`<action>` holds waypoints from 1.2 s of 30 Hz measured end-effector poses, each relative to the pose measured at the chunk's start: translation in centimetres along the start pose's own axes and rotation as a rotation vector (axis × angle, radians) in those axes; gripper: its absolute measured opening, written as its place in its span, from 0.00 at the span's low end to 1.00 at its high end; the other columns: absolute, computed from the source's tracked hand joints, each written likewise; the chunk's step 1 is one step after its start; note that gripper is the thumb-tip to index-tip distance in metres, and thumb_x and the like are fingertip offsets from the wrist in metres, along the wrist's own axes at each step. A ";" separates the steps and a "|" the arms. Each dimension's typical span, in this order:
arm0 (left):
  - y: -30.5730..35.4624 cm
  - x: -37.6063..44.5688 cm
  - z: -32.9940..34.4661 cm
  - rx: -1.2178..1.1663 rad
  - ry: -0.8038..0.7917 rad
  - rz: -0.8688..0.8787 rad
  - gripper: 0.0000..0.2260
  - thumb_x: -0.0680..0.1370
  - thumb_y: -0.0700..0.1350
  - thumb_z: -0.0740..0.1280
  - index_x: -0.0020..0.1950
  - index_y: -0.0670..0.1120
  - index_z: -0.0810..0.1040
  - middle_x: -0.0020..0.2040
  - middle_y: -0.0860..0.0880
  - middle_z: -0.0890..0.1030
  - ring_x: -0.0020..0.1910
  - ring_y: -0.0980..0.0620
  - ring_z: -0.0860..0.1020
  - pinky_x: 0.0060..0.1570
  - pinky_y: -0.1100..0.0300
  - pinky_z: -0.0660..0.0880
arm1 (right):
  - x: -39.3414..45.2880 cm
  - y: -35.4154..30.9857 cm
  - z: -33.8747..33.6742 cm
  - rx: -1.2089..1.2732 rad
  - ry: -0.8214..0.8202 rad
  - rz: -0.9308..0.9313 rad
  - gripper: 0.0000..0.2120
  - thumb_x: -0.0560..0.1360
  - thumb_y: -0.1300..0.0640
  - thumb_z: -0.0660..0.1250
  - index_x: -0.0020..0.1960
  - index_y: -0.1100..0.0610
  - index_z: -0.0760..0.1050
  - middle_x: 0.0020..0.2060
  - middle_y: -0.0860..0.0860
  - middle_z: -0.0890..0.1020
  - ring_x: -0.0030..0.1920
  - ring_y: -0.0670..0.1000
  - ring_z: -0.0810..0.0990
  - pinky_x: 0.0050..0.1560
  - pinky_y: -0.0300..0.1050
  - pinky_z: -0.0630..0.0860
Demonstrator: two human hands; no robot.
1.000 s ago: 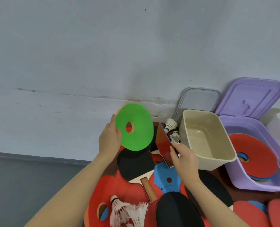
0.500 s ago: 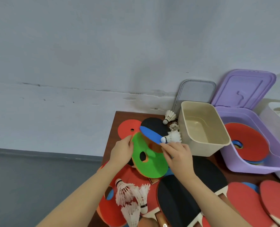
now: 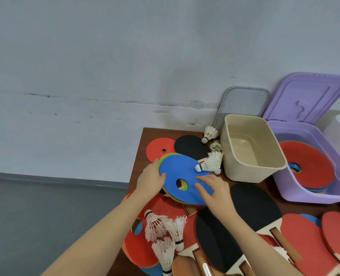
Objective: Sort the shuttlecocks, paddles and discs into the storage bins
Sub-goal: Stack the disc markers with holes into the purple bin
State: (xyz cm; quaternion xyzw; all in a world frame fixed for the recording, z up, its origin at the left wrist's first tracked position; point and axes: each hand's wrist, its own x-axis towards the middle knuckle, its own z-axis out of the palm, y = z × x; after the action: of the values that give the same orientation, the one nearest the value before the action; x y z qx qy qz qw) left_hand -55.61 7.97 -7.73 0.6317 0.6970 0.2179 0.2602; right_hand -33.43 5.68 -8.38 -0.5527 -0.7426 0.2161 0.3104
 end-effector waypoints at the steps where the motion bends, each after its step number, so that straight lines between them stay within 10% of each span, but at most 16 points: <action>1: -0.1 0.0 0.1 0.011 0.017 0.004 0.16 0.76 0.44 0.62 0.64 0.43 0.68 0.55 0.45 0.77 0.52 0.45 0.77 0.47 0.47 0.77 | 0.1 0.5 -0.2 -0.050 0.062 0.034 0.13 0.75 0.50 0.66 0.57 0.51 0.78 0.52 0.47 0.79 0.53 0.50 0.77 0.55 0.50 0.70; 13: -2.3 0.2 0.7 0.016 0.183 0.079 0.14 0.79 0.44 0.56 0.65 0.49 0.69 0.46 0.50 0.76 0.41 0.53 0.74 0.37 0.58 0.72 | 3.5 2.7 0.4 -0.253 -0.083 0.292 0.26 0.76 0.49 0.64 0.72 0.47 0.62 0.71 0.55 0.63 0.69 0.56 0.64 0.66 0.56 0.60; 28: -2.5 -0.3 0.4 0.221 0.037 -0.165 0.26 0.81 0.46 0.56 0.76 0.43 0.52 0.62 0.41 0.71 0.54 0.42 0.75 0.49 0.48 0.75 | 0.3 0.4 3.1 0.139 -0.172 0.426 0.29 0.77 0.59 0.63 0.74 0.52 0.57 0.57 0.49 0.77 0.54 0.53 0.77 0.62 0.57 0.69; 31: -2.3 -0.8 0.0 0.200 0.087 -0.119 0.25 0.81 0.44 0.57 0.76 0.43 0.54 0.59 0.41 0.73 0.53 0.42 0.75 0.49 0.49 0.74 | 0.2 -0.4 2.6 0.211 -0.097 0.422 0.27 0.75 0.63 0.63 0.72 0.49 0.62 0.41 0.53 0.78 0.41 0.54 0.78 0.50 0.56 0.76; 36: 0.0 -2.0 0.0 0.016 0.257 0.026 0.23 0.80 0.43 0.58 0.75 0.45 0.59 0.49 0.46 0.74 0.44 0.47 0.75 0.45 0.49 0.75 | -0.4 -1.7 -0.7 0.268 0.011 0.339 0.28 0.76 0.65 0.63 0.72 0.47 0.62 0.48 0.45 0.77 0.45 0.47 0.76 0.55 0.46 0.74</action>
State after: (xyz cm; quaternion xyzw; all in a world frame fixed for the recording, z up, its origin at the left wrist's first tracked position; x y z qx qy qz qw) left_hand -55.47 5.93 -7.57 0.6097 0.7180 0.2948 0.1608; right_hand -34.02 4.80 -6.82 -0.6246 -0.6020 0.3589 0.3443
